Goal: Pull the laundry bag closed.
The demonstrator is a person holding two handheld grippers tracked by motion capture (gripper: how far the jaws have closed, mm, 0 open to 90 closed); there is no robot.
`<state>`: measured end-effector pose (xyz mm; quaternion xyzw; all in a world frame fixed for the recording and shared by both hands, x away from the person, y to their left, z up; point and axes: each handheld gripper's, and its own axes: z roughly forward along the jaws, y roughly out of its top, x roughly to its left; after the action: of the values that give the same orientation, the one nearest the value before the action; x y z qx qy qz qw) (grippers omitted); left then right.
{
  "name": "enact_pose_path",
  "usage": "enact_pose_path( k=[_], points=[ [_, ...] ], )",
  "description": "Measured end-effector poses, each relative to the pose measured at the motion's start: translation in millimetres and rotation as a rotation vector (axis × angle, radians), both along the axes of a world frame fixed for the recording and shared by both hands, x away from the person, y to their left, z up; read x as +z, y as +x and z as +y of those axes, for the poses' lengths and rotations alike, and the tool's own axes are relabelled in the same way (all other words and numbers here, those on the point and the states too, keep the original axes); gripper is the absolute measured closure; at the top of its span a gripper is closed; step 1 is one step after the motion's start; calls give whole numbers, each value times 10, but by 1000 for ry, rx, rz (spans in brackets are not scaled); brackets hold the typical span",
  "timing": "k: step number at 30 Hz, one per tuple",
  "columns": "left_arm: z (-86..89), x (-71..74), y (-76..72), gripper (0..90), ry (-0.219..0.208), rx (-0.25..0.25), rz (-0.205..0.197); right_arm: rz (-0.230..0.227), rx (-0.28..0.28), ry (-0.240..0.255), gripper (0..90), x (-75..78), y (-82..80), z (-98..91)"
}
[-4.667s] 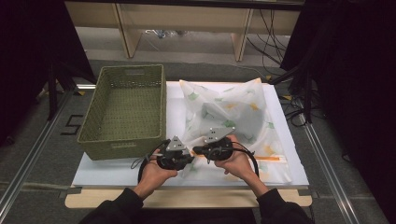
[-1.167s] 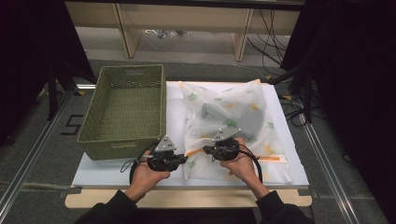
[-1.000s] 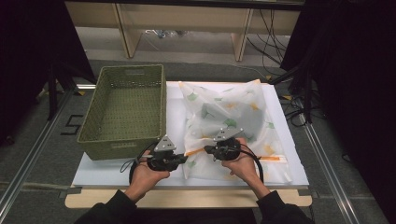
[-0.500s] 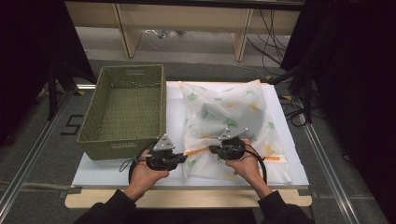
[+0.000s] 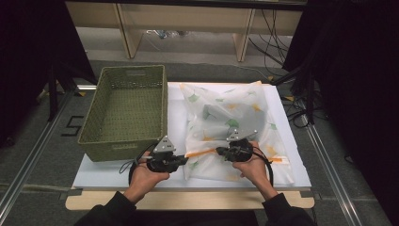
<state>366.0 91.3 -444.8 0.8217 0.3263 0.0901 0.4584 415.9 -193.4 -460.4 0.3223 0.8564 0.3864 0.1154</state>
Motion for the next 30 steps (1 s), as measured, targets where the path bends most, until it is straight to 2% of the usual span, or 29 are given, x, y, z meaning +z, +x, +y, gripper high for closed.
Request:
enact_pose_path(
  k=[1,2,4,5,6,7,9,10,11,12,13,14,15,17,18,20,23,24,25,26,27,28,29,30],
  points=[
    [0,0,-2,860,-7,4,2,-17,19,-4,900,1,16,-21],
    [12,4,2,859,7,-5,-1,0,-9,6,900,6,-6,-37],
    [19,5,6,859,11,-10,-8,4,-6,6,900,11,-11,-67],
    [19,4,4,859,8,-7,-8,-8,3,1,900,6,-3,-78],
    [19,4,3,859,6,-6,-8,-19,-17,8,900,-10,-9,-79],
    [25,7,5,859,5,-12,1,3,-14,-1,900,2,-14,-97],
    [23,5,2,859,3,-8,4,5,-25,-4,900,-6,-12,-125],
    [24,5,0,860,2,-8,4,-8,-33,4,900,-18,-10,-131],
    [20,-1,-1,860,-3,-2,-3,13,-35,-5,900,-8,-16,-153],
    [21,0,-1,859,-3,-3,-3,-13,-33,2,900,-27,-7,-160],
    [26,4,-2,859,5,-2,-8,-5,-18,-12,900,-19,-4,-182],
    [31,6,-1,859,7,-4,-6,-7,-39,-3,900,-27,-22,-188],
    [33,4,-3,859,5,1,-7,0,-33,-10,900,-19,-21,-202],
    [37,5,-5,859,7,0,-8,-10,-56,0,900,-27,-31,-222],
    [40,6,-3,859,11,-6,-11,-8,-48,-14,900,-24,-28,-251],
    [42,6,-5,859,11,-6,-10,7,-67,-7,900,-20,-40,-292],
    [49,7,-7,859,10,3,-4,-13,-65,-12,900,-30,-31,-356],
    [54,8,-1,859,10,-13,-13,2,-90,-4,900,-32,-57,-363],
    [62,10,-1,858,16,-12,-9,-17,-69,-14,900,-32,-42,-389],
    [62,10,-8,858,15,-5,-5,-7,-100,2,900,-40,-67,-387],
    [63,9,-8,858,15,-6,-5,-2,-86,-8,900,-32,-66,-408],
    [62,5,-8,858,14,-6,-7,-28,-78,-4,900,-54,-58,-412],
    [51,-1,-15,858,-1,3,-2,-13,-79,-23,900,-38,-72,-424],
    [53,-1,-16,858,0,1,-2,-1,-87,-17,900,-32,-84,-425]
  ],
)
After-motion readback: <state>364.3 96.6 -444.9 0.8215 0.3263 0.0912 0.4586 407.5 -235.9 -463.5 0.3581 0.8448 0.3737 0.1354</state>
